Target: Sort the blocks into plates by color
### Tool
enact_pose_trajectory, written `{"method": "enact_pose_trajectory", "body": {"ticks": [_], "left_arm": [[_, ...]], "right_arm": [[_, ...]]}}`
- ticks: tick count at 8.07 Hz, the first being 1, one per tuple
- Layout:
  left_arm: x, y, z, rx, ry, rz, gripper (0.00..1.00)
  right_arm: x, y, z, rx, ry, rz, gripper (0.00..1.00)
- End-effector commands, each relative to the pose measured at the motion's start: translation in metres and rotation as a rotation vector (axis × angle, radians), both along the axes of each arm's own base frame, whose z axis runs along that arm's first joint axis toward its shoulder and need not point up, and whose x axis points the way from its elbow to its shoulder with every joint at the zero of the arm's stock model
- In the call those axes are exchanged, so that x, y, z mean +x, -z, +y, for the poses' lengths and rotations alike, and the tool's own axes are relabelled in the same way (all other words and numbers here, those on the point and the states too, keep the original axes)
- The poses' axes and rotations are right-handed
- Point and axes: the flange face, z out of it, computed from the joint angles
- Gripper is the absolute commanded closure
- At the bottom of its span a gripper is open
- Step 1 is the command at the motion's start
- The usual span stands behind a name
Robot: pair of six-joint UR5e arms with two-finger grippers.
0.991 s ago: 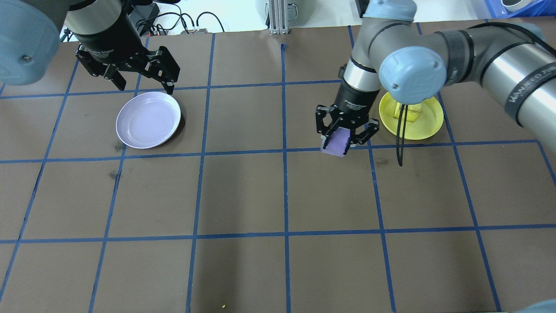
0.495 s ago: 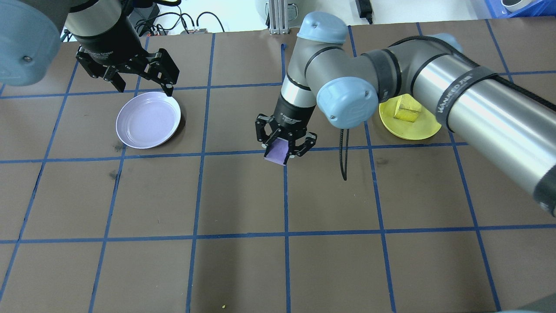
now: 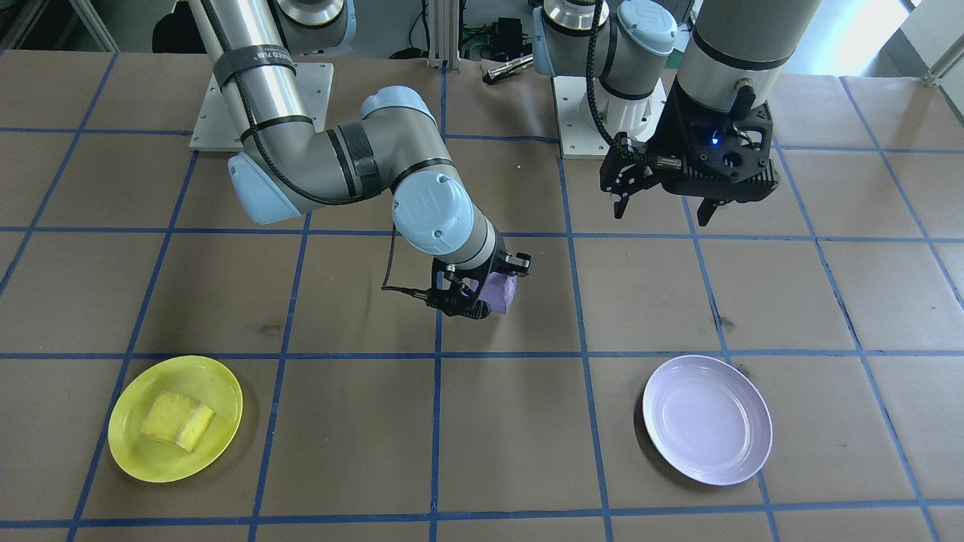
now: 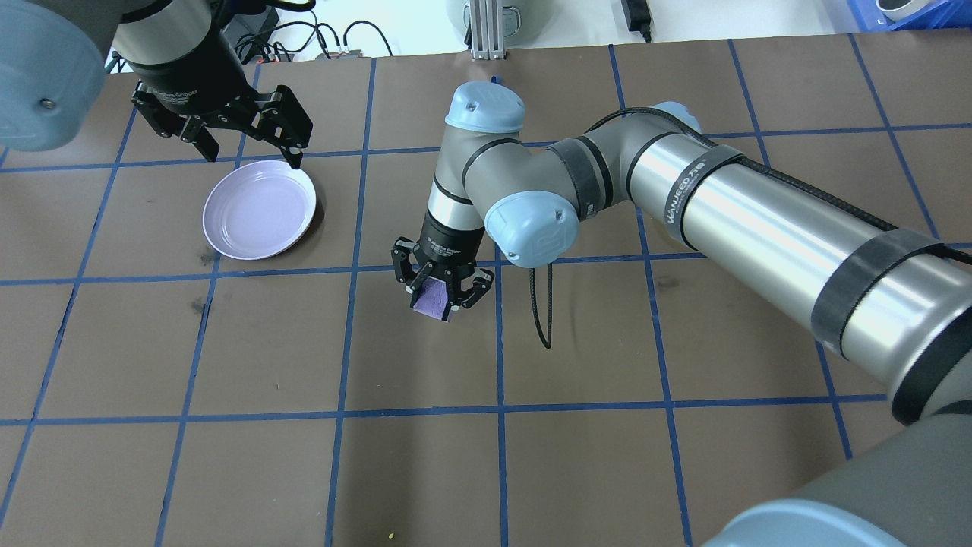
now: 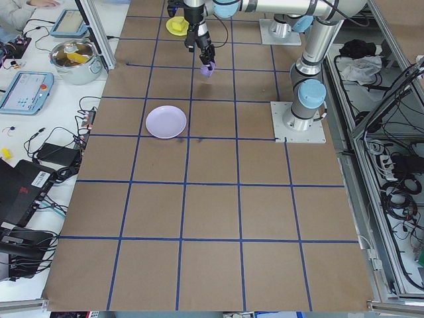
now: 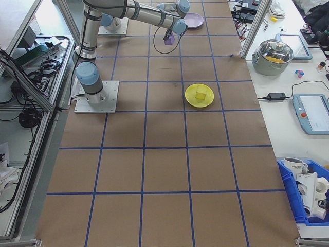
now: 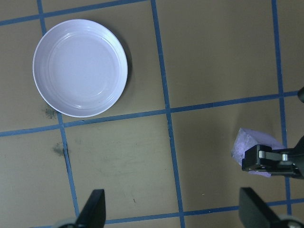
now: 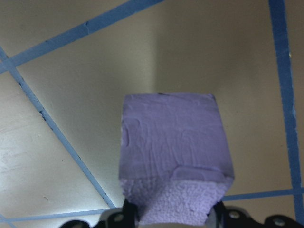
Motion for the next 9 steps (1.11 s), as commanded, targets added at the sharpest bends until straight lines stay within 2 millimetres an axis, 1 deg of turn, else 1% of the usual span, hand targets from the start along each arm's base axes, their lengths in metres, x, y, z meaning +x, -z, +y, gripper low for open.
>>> {"method": "enact_pose_trajectory", "body": {"ticks": [1,2,3,5,6,7,8,9], "left_arm": [[0.000,0.000,0.000,-0.002,0.000,0.001,0.00],[0.000,0.001,-0.001,0.002,0.000,0.001,0.00],[0.000,0.000,0.000,-0.002,0.000,0.001,0.00],[0.000,0.000,0.000,-0.002,0.000,-0.001,0.00],[0.000,-0.001,0.000,-0.002,0.000,-0.001,0.00],[-0.002,-0.001,0.001,-0.004,-0.001,0.007,0.00],[-0.006,0.002,0.000,0.004,0.009,0.015,0.00],[-0.017,0.009,0.001,0.018,0.030,0.016,0.00]], "right_arm": [[0.010,0.018,0.004,0.024,0.013,0.025,0.42],[0.010,0.017,0.003,0.016,0.013,0.023,0.25],[0.010,0.014,0.003,0.013,0.013,0.019,0.00],[0.007,-0.008,0.000,-0.008,0.022,0.002,0.00],[-0.006,-0.028,-0.007,-0.045,0.034,-0.003,0.00],[-0.029,-0.046,-0.018,-0.069,0.062,-0.004,0.00],[-0.061,-0.066,-0.024,-0.100,0.011,0.027,0.00],[-0.099,-0.076,-0.026,-0.128,-0.140,0.089,0.00]]}}
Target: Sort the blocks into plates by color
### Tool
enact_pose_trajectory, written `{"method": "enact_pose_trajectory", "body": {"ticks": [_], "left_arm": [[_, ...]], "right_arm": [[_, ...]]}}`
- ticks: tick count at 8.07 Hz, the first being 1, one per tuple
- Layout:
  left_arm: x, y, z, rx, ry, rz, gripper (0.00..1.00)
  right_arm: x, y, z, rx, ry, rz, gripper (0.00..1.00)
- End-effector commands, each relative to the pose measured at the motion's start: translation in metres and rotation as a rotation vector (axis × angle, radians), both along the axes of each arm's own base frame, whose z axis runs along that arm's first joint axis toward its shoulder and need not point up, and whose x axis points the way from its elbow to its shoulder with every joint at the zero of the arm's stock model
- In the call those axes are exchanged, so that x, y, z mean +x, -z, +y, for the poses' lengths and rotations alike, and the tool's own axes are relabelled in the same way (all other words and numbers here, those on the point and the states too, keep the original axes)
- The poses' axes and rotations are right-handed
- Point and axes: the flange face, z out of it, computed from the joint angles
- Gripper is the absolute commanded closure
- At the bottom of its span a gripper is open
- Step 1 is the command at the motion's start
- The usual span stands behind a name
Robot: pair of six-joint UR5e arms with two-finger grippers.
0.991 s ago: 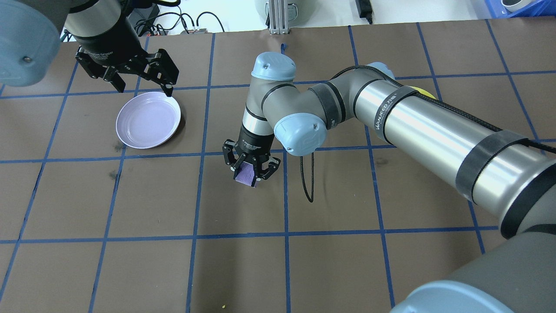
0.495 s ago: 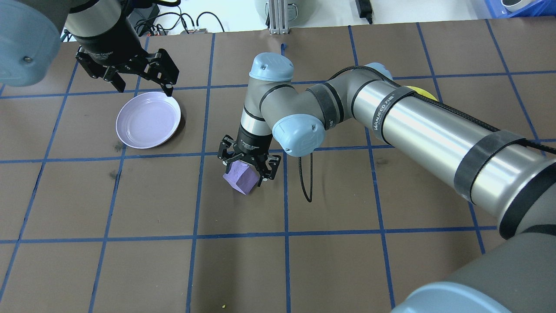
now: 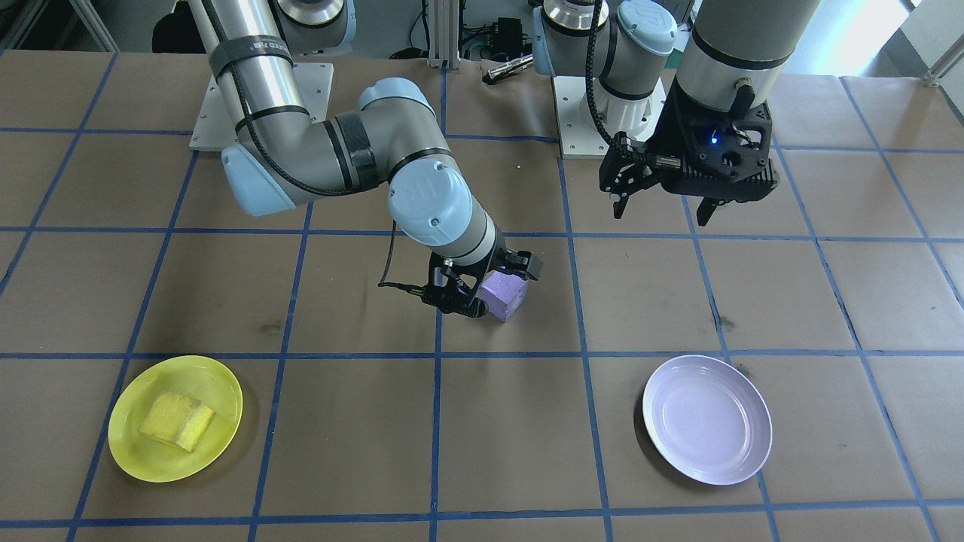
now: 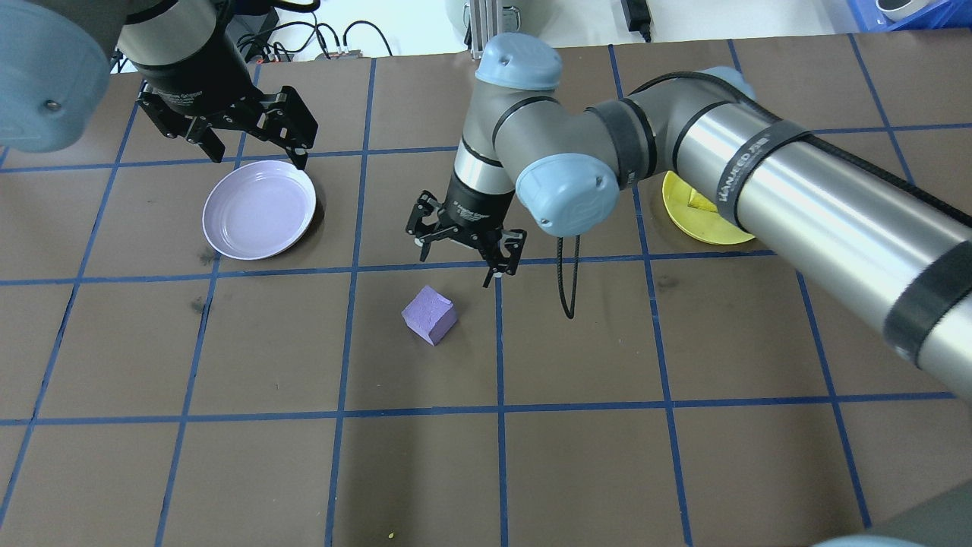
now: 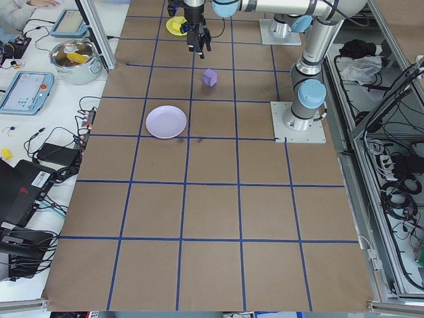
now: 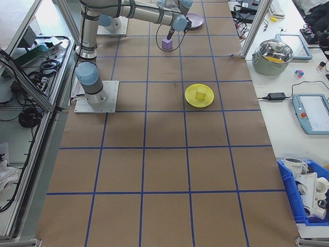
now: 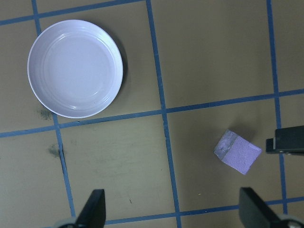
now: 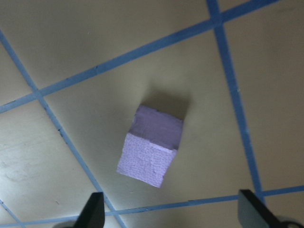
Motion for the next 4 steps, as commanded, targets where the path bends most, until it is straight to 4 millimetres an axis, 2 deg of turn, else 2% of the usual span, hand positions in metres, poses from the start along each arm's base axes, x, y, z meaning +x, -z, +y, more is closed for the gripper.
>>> {"method": "enact_pose_trajectory", "body": {"ticks": [1,3,4], "left_arm": [[-0.041,0.020,0.005,0.041,0.081,0.002,0.00],[-0.101,0.055,0.025,0.098,0.197,-0.016,0.00],[-0.123,0.077,0.028,0.119,0.234,-0.002,0.00]], "right_arm": [[-0.097,-0.043,-0.014,-0.082,-0.232,0.112,0.00],[-0.159,-0.073,-0.027,-0.144,-0.280,0.145,0.00],[-0.193,-0.081,-0.027,-0.147,-0.394,0.228,0.00]]}}
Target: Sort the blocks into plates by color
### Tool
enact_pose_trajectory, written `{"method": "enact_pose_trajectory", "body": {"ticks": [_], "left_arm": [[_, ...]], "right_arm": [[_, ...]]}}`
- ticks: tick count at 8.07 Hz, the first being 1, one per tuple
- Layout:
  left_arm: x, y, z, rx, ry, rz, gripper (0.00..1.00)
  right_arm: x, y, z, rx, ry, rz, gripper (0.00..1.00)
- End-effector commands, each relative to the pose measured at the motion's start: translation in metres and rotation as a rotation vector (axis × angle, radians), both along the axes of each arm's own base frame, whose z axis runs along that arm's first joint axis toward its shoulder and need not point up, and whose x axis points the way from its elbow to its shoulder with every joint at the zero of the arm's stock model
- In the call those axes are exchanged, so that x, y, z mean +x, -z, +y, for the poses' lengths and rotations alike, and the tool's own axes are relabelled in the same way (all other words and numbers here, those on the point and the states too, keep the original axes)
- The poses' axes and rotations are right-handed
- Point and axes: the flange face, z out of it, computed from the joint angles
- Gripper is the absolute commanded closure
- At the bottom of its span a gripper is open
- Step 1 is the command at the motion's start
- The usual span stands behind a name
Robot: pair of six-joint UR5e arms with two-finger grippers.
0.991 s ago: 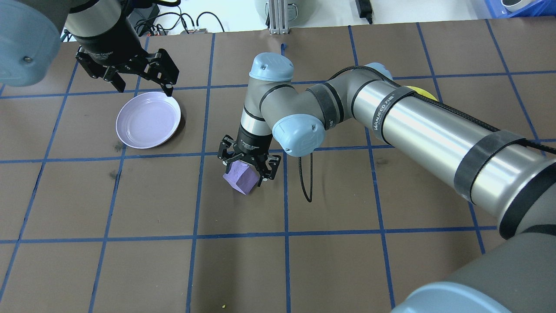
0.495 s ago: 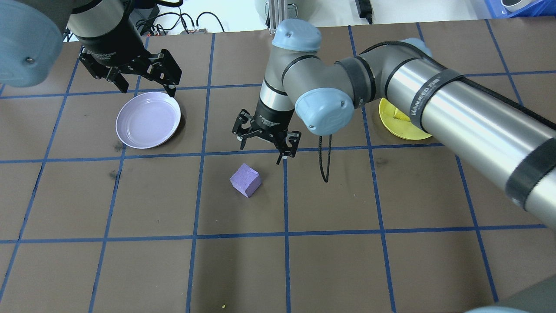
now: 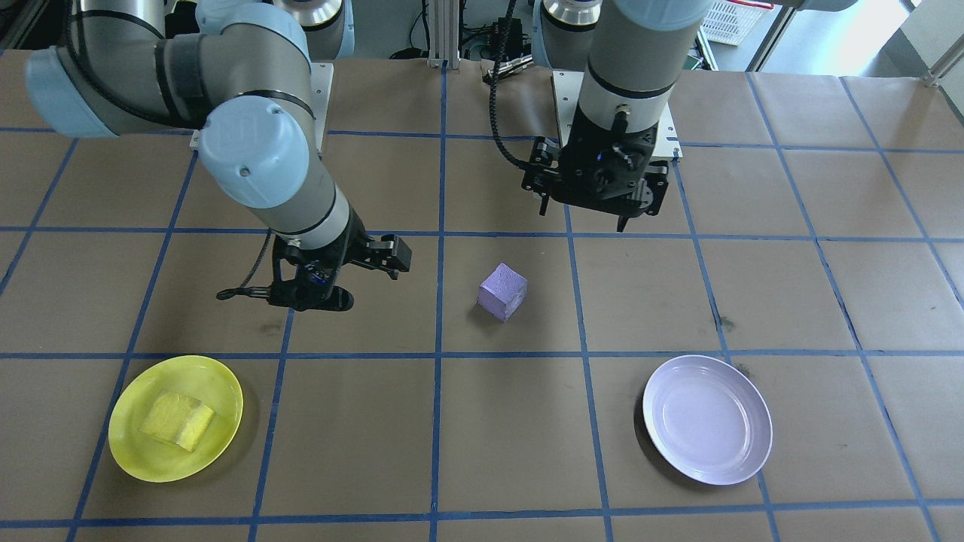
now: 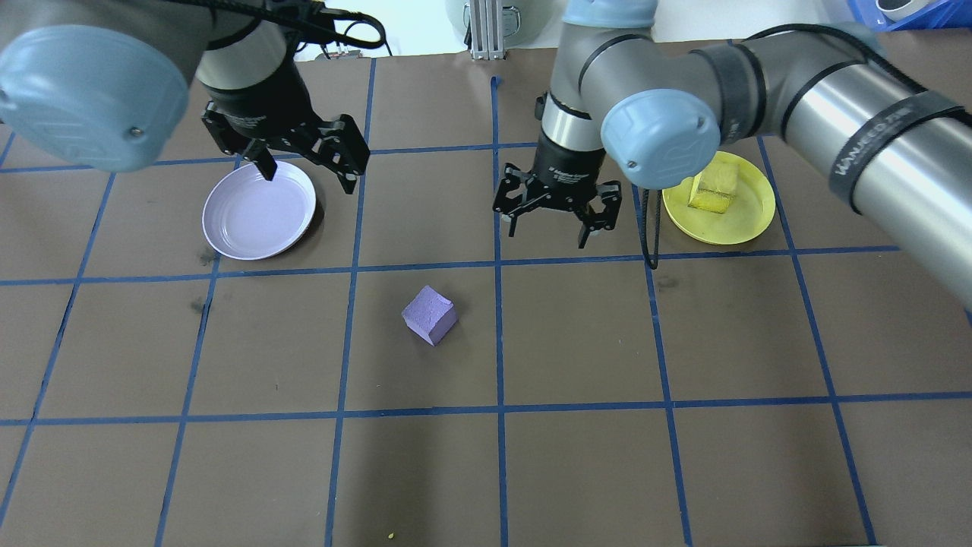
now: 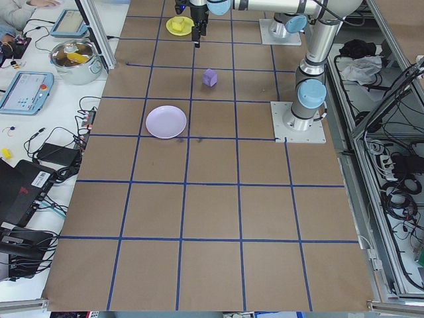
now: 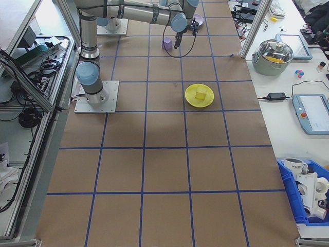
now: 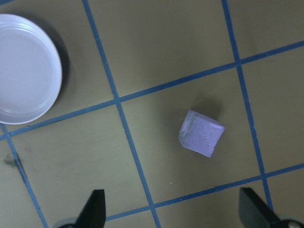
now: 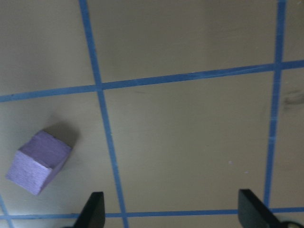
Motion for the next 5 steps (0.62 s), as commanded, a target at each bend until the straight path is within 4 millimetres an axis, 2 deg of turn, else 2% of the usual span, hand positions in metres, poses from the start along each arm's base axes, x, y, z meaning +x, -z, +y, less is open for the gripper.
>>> {"method": "enact_pose_trajectory", "body": {"ticks": [1,2,3,4,5], "left_arm": [[-0.067,0.047,0.015,0.019,0.126,0.058,0.00],[-0.073,0.063,0.023,0.044,0.191,0.055,0.00],[-0.072,0.082,0.027,0.036,0.286,0.058,0.00],[-0.069,0.104,0.032,0.020,0.342,0.060,0.00],[-0.068,0.129,0.036,-0.003,0.383,0.060,0.00]], "right_arm": [[-0.080,-0.030,-0.005,-0.047,-0.214,0.137,0.00],[-0.089,-0.056,0.003,-0.100,-0.228,0.142,0.00],[-0.090,-0.074,0.010,-0.144,-0.241,0.144,0.00],[-0.089,-0.081,0.008,-0.190,-0.242,0.147,0.00],[-0.089,-0.076,0.009,-0.181,-0.243,0.145,0.00]]}}
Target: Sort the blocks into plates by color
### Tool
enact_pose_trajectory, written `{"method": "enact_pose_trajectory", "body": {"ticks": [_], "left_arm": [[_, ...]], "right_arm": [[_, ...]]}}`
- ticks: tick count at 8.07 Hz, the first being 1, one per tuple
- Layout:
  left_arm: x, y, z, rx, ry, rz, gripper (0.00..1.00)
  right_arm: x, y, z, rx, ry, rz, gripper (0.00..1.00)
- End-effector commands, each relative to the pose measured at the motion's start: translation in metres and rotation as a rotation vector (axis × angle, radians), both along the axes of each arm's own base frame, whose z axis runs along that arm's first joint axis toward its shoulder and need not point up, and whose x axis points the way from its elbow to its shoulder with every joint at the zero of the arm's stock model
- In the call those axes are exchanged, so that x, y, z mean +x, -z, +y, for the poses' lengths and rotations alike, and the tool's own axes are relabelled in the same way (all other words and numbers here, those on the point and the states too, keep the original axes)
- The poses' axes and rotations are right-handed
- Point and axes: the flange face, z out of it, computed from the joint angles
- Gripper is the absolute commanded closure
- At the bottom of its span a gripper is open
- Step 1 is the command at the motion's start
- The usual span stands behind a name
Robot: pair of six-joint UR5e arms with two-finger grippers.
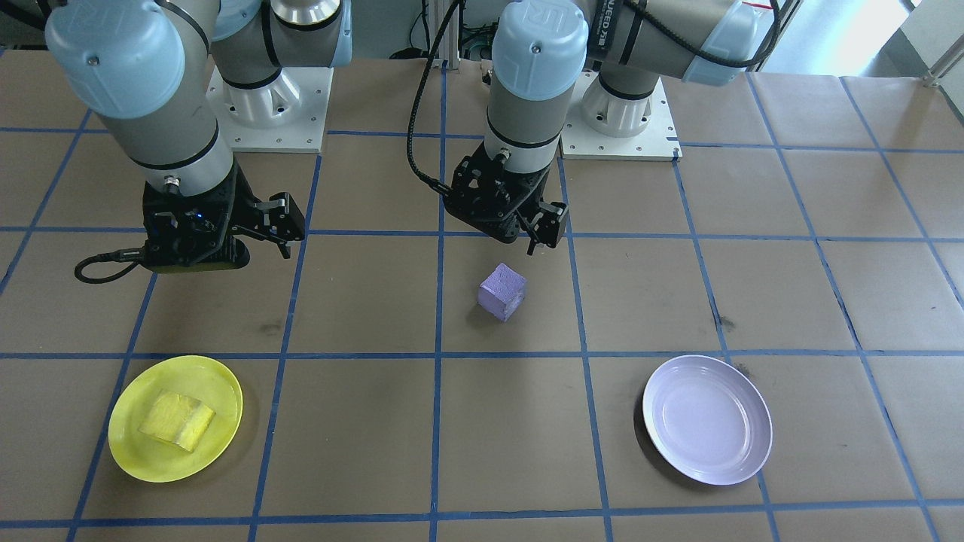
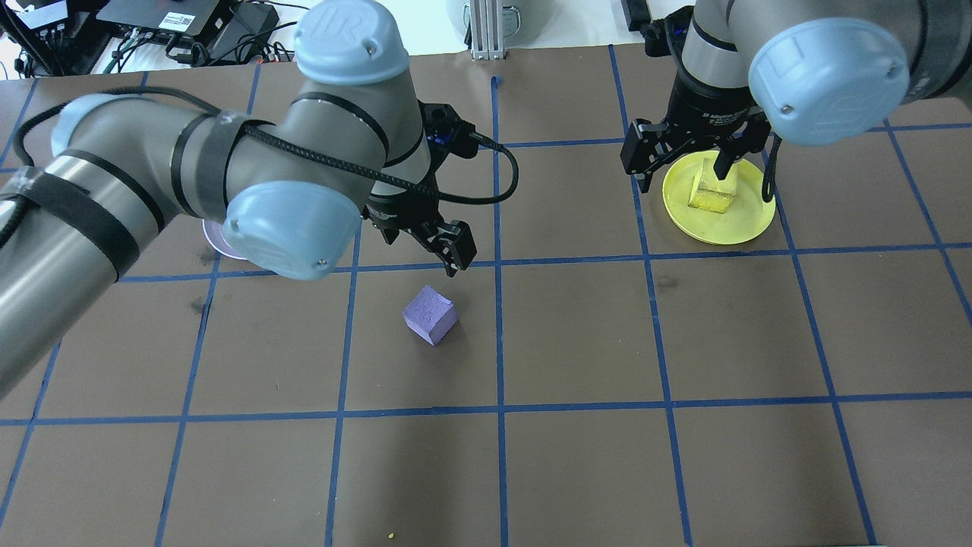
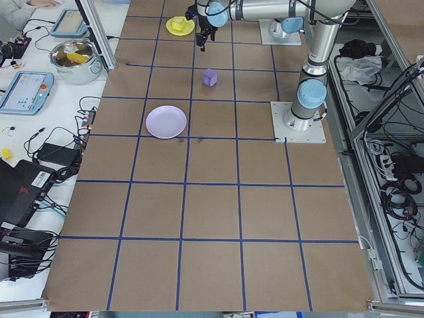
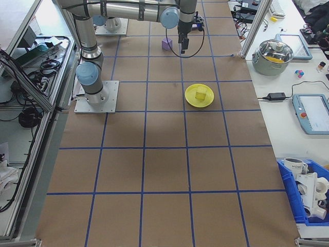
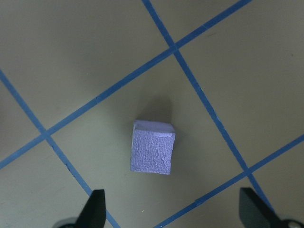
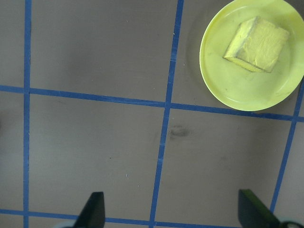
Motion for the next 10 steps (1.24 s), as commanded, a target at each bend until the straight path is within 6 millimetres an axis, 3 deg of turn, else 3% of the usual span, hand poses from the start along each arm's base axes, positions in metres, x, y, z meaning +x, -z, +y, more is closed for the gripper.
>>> {"method": "enact_pose_trajectory", "body": {"ticks": [1,4,10], "left_arm": [[0.002,0.061,0.004,-0.055,0.147,0.013,0.00],[-0.001,0.104,-0.010,-0.023,0.136,0.003,0.00],[0.007,0.145,0.007,0.068,0.115,-0.018,0.00]], "right_arm": [[-0.003,-0.002,0.002,-0.019,-0.010,0.004,0.00],[-0.004,-0.004,-0.002,-0.046,-0.024,0.005,0.00],[-0.015,-0.022,-0.006,-0.105,-0.008,0.088,0.00]]}}
